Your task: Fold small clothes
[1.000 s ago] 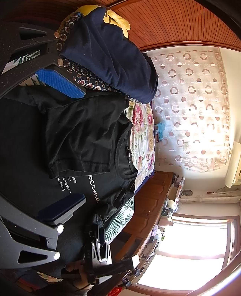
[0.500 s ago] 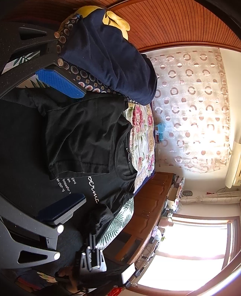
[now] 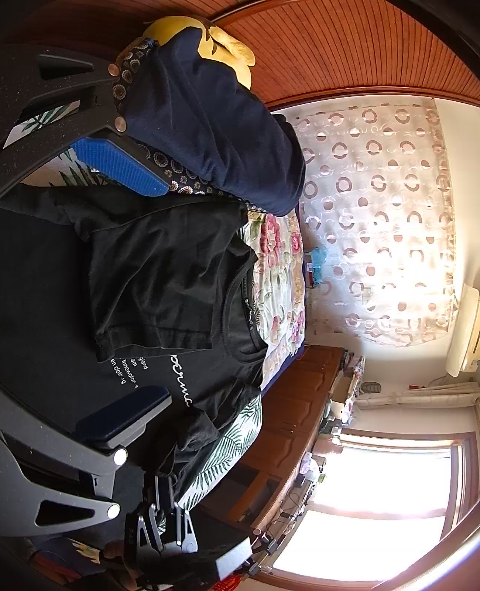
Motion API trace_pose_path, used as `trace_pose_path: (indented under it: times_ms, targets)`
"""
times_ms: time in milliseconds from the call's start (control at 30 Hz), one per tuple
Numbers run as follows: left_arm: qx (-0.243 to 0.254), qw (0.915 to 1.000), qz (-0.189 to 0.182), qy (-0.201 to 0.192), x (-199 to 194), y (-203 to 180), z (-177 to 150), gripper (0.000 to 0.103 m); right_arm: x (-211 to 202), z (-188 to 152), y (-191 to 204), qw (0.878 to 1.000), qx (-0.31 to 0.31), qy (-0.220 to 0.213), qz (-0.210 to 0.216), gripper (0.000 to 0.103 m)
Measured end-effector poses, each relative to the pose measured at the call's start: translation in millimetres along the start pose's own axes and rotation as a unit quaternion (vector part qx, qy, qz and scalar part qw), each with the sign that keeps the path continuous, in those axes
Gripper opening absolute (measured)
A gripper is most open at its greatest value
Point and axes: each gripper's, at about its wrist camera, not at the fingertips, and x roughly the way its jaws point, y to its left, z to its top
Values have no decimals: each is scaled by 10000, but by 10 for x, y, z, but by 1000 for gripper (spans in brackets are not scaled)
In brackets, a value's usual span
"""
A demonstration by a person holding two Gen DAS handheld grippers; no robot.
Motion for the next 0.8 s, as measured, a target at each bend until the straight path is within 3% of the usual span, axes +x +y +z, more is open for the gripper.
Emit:
trace_pose_path:
  times_ms: [100, 333, 567, 633, 667, 700, 800]
  targets:
    - [7, 10000, -1, -23, -23, 4, 27, 103, -106, 35, -57, 9998, -11, -135, -134, 40]
    - [54, 10000, -23, -45, -40, -34, 58, 103, -38, 274, -317, 9987, 86, -260, -439, 40]
    - [44, 10000, -3, -34, -55, -10, 22, 103, 491, 428, -639, 9980, 512, 192, -321, 40]
    - [44, 10000, 8, -18, -52, 5, 2, 103, 573, 467, -660, 9978, 585, 243, -198, 33]
    - [29, 10000, 25, 4, -45, 25, -18, 103, 593, 482, -645, 9981, 558, 244, -83, 15]
    - [18, 10000, 34, 13, -40, 35, -23, 103, 597, 505, -620, 9985, 486, 233, -35, 6]
    - [-37, 10000, 60, 35, -22, 79, -54, 103, 589, 607, -499, 9996, 247, 138, 80, 4]
